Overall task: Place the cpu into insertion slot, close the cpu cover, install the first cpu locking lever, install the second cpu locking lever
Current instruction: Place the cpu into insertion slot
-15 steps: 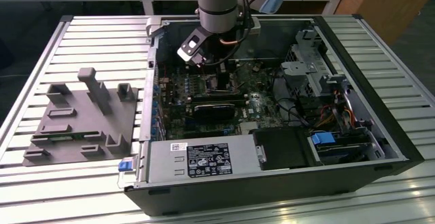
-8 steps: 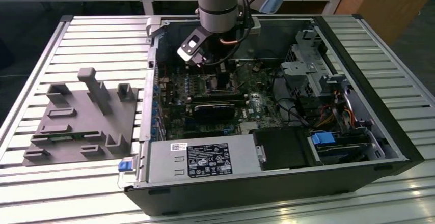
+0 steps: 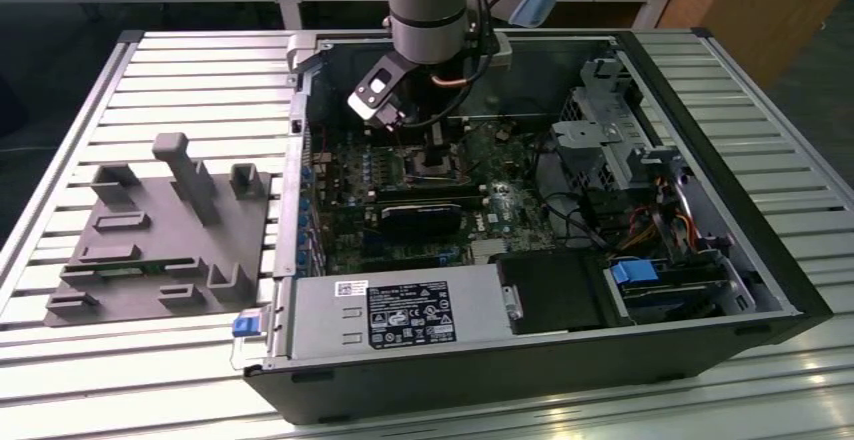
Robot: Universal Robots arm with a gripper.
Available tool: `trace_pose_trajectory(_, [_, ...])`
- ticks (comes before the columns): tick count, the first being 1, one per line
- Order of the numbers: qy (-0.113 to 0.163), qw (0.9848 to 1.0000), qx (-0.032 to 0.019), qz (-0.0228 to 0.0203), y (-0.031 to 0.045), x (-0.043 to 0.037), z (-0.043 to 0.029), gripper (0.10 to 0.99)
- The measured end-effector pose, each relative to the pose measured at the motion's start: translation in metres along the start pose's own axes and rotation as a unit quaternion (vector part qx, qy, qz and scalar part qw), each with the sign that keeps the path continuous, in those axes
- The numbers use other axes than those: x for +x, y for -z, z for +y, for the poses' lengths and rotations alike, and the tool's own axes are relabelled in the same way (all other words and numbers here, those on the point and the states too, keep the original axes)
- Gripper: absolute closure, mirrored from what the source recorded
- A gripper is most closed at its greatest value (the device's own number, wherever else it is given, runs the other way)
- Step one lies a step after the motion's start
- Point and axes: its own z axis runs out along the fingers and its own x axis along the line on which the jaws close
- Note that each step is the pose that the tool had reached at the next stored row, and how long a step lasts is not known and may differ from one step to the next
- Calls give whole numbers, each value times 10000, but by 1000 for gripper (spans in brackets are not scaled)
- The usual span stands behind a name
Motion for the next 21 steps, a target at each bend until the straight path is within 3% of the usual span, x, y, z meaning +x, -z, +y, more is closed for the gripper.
trace_pose_trajectory(5, [0,10000,0,0,4,0,0,969])
trace_pose_trajectory(13, [0,10000,1,-2,21,0,1,984])
trace_pose_trajectory(21, [0,10000,0,0,219,4,20,984])
